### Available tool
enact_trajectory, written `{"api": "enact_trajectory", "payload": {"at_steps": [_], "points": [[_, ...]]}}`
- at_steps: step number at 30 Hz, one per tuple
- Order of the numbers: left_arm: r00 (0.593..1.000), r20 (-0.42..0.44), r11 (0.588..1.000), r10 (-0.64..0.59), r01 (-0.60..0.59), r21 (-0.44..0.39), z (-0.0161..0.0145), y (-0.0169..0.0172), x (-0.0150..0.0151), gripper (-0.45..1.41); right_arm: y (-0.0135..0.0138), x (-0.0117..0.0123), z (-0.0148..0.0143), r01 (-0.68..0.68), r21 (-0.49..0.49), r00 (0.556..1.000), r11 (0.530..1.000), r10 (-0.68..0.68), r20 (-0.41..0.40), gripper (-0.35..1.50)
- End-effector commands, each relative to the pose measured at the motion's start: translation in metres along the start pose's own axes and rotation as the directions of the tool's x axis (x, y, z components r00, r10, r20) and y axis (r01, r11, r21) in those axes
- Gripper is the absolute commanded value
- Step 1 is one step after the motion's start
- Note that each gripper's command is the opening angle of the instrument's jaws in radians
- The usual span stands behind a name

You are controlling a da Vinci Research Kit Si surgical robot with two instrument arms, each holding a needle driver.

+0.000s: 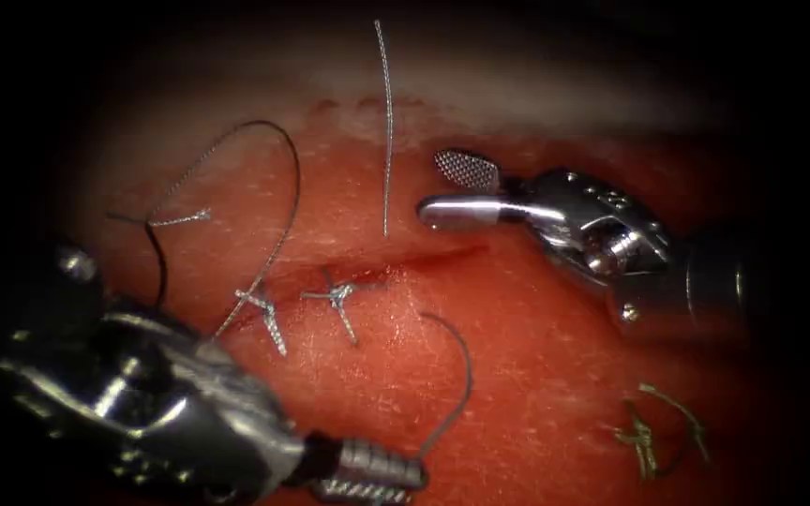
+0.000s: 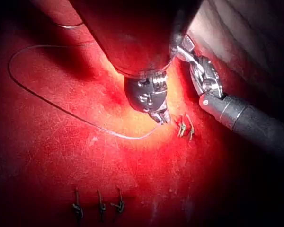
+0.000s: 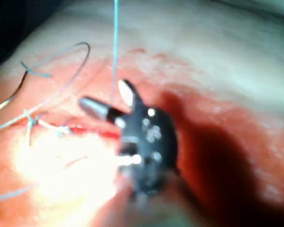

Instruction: Wound Closure

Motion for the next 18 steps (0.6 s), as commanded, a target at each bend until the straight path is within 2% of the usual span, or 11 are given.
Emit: {"api": "enact_trajectory", "payload": {"at_steps": [1, 5, 6, 11, 15, 18], "points": [[0.999, -0.001, 0.999, -0.054, 0.054, 0.000, 0.0009, 0.0005, -0.0003, -0.35, -0.0001, -0.0007, 0.0006, -0.001, 0.002, 1.000, 1.000, 0.001, 0.000, 1.31], [0.992, -0.014, 0.992, -0.126, 0.126, 0.017, 0.0013, 0.0002, -0.0006, -0.35, -0.0001, -0.0008, 0.0005, -0.001, 0.002, 1.000, 1.000, 0.001, 0.000, 1.31], [0.979, -0.036, 0.979, -0.200, 0.201, 0.032, 0.0015, 0.0000, -0.0009, -0.35, -0.0002, -0.0007, 0.0005, -0.001, 0.002, 1.000, 1.000, 0.001, 0.001, 1.31], [0.968, -0.050, 0.967, -0.246, 0.248, 0.055, 0.0011, -0.0007, -0.0019, -0.35, -0.0005, -0.0005, 0.0002, -0.004, 0.003, 1.000, 1.000, 0.004, 0.003, 1.36], [0.969, -0.047, 0.967, -0.243, 0.246, 0.072, 0.0006, -0.0016, -0.0040, -0.35, -0.0019, -0.0001, -0.0011, -0.014, 0.148, 0.997, 0.989, 0.002, 0.080, 1.16], [0.970, -0.039, 0.967, -0.239, 0.241, 0.080, 0.0002, -0.0017, -0.0055, -0.35, -0.0034, 0.0011, -0.0025, 0.006, 0.193, 0.994, 0.981, -0.026, 0.102, 1.18]]}}
